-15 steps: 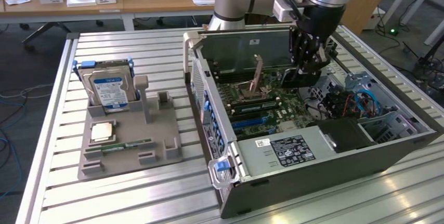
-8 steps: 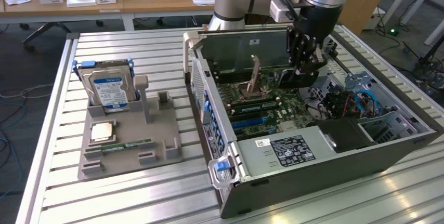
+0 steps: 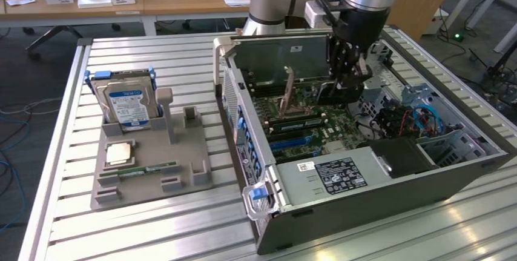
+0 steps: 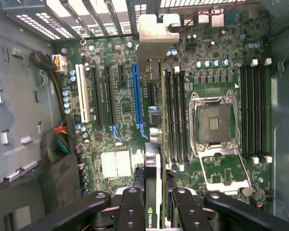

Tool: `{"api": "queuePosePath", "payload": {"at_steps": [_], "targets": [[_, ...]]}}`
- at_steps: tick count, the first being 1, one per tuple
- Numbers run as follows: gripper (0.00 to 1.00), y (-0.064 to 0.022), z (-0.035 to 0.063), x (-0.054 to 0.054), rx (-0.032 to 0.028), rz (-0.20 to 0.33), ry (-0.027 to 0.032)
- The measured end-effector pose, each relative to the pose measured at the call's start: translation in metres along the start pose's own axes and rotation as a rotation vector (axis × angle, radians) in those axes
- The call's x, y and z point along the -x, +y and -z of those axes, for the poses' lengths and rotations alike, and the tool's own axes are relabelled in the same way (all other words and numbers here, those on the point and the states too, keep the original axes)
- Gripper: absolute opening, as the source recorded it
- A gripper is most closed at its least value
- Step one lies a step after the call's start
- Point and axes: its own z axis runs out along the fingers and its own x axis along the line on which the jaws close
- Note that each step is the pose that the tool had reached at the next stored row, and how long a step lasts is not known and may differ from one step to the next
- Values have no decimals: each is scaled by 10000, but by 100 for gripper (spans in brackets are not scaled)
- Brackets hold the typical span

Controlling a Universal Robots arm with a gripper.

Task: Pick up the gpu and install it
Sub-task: 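Insert the gpu into the slot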

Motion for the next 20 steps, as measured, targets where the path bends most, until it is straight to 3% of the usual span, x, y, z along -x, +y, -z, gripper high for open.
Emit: {"api": "queuePosePath", "payload": {"at_steps": [10,16,20], "targets": [[27,16,-174,-1,1,1,3],[27,16,-185,-1,13,0,5],[27,16,-187,0,52,1,8]]}}
